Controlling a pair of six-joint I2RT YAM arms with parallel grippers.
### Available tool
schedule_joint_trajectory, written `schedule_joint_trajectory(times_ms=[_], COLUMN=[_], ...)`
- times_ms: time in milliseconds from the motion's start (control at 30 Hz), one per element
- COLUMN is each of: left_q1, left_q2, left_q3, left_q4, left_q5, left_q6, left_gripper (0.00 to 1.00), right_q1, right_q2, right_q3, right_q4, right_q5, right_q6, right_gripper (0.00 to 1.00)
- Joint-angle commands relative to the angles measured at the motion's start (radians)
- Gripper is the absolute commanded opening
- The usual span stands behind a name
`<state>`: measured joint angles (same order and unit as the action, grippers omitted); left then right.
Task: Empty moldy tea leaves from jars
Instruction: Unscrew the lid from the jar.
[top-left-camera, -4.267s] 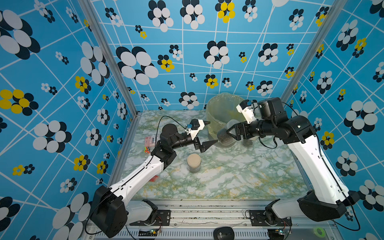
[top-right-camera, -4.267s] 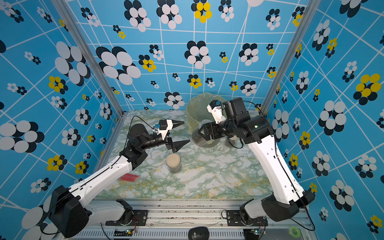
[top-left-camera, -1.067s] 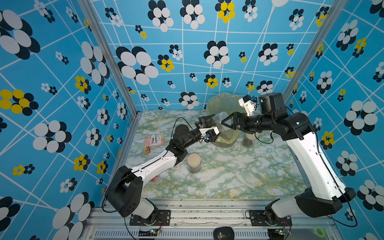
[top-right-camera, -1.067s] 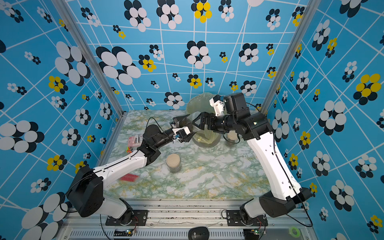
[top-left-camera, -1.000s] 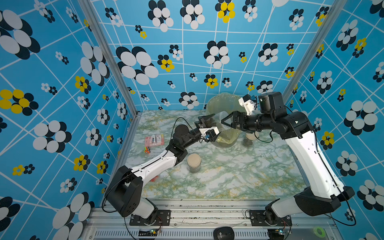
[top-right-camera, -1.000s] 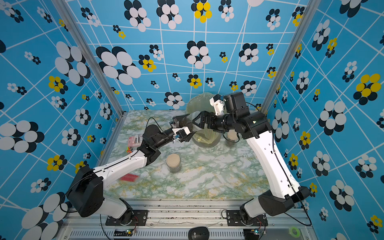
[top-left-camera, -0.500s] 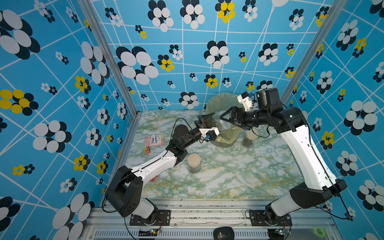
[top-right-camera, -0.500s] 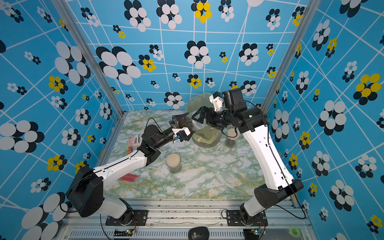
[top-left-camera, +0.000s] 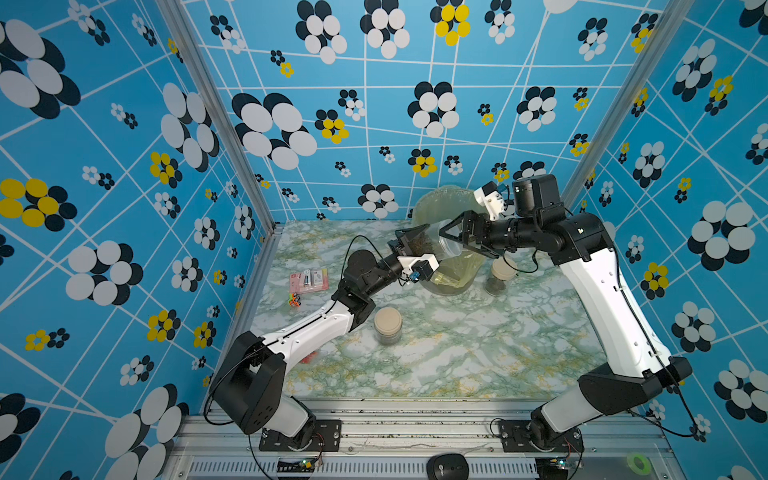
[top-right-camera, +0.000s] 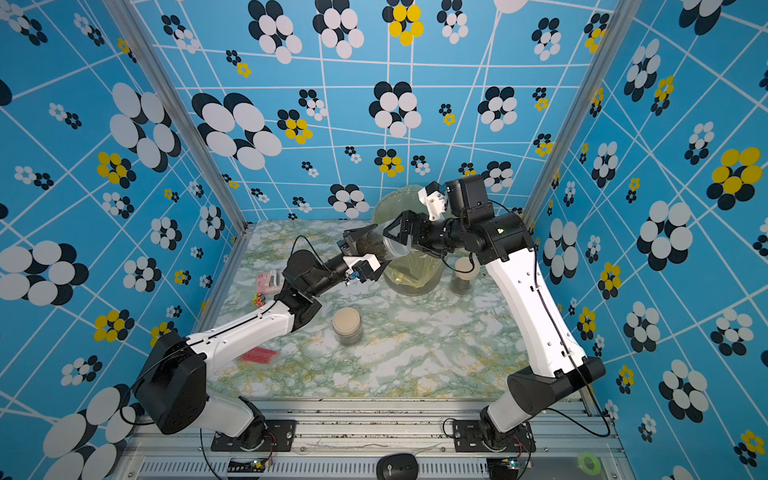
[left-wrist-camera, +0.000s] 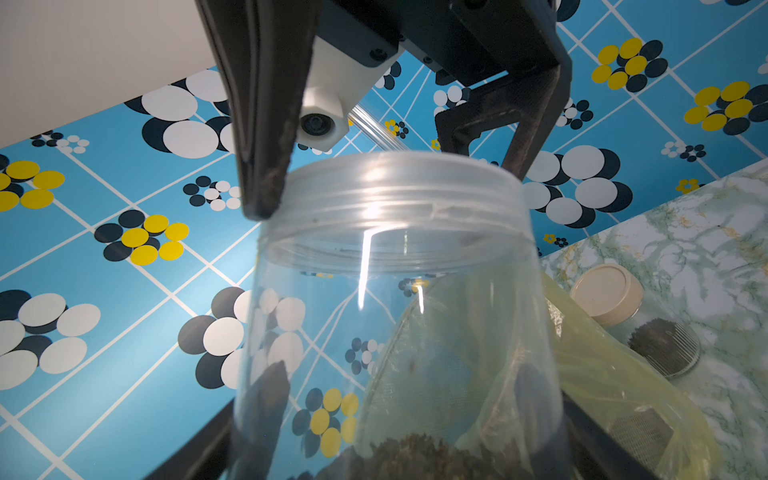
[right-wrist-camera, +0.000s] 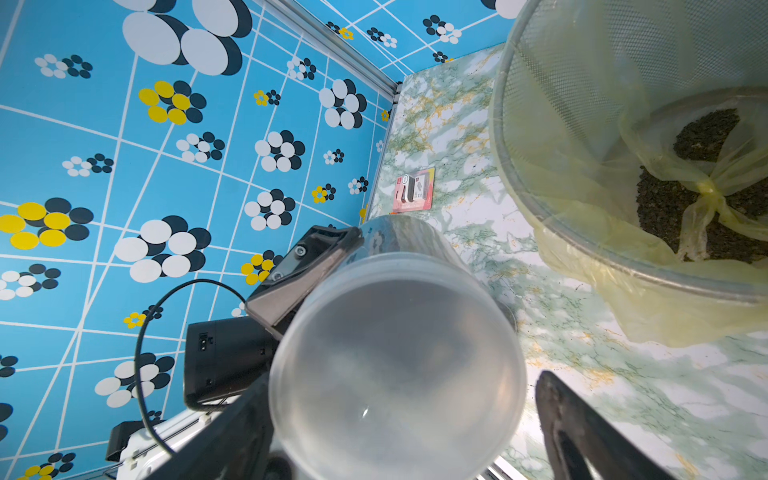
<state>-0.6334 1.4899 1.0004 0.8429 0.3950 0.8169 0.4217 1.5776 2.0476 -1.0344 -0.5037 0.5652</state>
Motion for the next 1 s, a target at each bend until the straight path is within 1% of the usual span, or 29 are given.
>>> schedule_joint_trajectory(times_ms=[0, 267, 367, 567, 667, 800, 967], left_q1=[-0.009, -0.014, -0.015, -0.015, 0.0, 0.04, 0.096], left_q2=[-0.02, -0.025, -0.028, -0.063, -0.082, -0.093, -0.078], left_q3=[0.004, 0.005, 0.008, 0.042, 0.083, 0.161, 0.284], left_q4=[0.051, 0.037, 0.018, -0.115, -0.248, -0.396, -0.575], left_q5=[-0.011, -0.011, -0.009, 0.021, 0.081, 0.206, 0.365], left_q6=[0.006, 0.006, 0.002, -0.048, -0.089, -0.203, -0.297], left_gripper=[0.59, 0.59, 0.59, 0.57, 0.57, 0.57, 0.57], right_q1=[-0.008, -0.008, -0.008, -0.008, -0.008, -0.008, -0.008], right_q2=[-0.002, -0.004, -0.004, -0.004, -0.008, -0.021, -0.036], right_q3=[-0.01, -0.026, -0.023, -0.029, -0.034, -0.043, -0.074], right_q4=[0.024, 0.023, 0.017, -0.011, -0.025, -0.042, -0.043], right_q5=[-0.015, -0.027, -0.033, -0.06, -0.09, -0.122, -0.147], right_q6=[0.007, -0.001, -0.015, -0.094, -0.152, -0.227, -0.305], right_gripper=[0.93, 0.76, 0.67, 0.65, 0.62, 0.63, 0.64])
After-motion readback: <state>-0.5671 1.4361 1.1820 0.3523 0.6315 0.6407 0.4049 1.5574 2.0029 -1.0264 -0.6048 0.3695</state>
